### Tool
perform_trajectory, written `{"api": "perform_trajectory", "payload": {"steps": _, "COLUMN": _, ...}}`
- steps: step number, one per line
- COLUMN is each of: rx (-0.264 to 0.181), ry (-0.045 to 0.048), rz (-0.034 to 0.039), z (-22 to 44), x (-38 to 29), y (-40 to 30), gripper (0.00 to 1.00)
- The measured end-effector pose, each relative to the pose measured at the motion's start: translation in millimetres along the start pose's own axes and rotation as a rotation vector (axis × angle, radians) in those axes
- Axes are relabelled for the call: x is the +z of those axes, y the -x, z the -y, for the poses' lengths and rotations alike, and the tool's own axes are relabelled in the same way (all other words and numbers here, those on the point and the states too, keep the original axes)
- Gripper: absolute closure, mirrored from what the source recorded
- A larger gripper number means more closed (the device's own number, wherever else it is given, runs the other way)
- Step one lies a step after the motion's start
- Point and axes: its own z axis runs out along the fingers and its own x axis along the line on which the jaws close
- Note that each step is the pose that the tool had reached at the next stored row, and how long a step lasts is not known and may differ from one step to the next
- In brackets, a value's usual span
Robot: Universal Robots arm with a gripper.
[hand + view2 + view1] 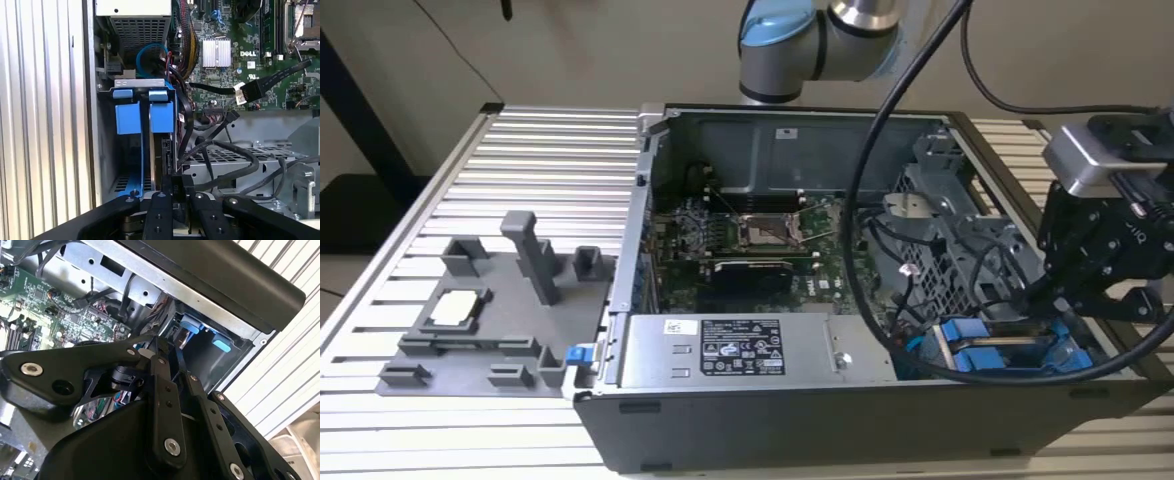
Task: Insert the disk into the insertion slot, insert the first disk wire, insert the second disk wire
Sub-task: 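Insert the first disk wire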
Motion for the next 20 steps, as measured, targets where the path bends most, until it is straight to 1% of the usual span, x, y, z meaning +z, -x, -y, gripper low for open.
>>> {"api": "perform_trajectory", "payload": {"steps": 4, "rx": 0.001, "ry": 0.015, "rz": -0.0006, "z": 4.3, "x": 1.5, "y": -1.0, "gripper": 0.81}}
{"api": "perform_trajectory", "payload": {"steps": 7, "rx": 0.004, "ry": 0.0217, "rz": -0.0002, "z": 5.2, "x": 3.6, "y": -1.7, "gripper": 0.81}}
{"api": "perform_trajectory", "payload": {"steps": 10, "rx": 0.008, "ry": 0.0236, "rz": 0.0002, "z": 5.7, "x": 5.5, "y": -1.9, "gripper": 0.81}}
{"api": "perform_trajectory", "payload": {"steps": 14, "rx": 0.008, "ry": 0.025, "rz": 0.0023, "z": 8.1, "x": 8.1, "y": -2.0, "gripper": 0.81}}
{"api": "perform_trajectory", "payload": {"steps": 20, "rx": 0.008, "ry": 0.0251, "rz": 0.0032, "z": 8.5, "x": 10.9, "y": -2.2, "gripper": 0.81}}
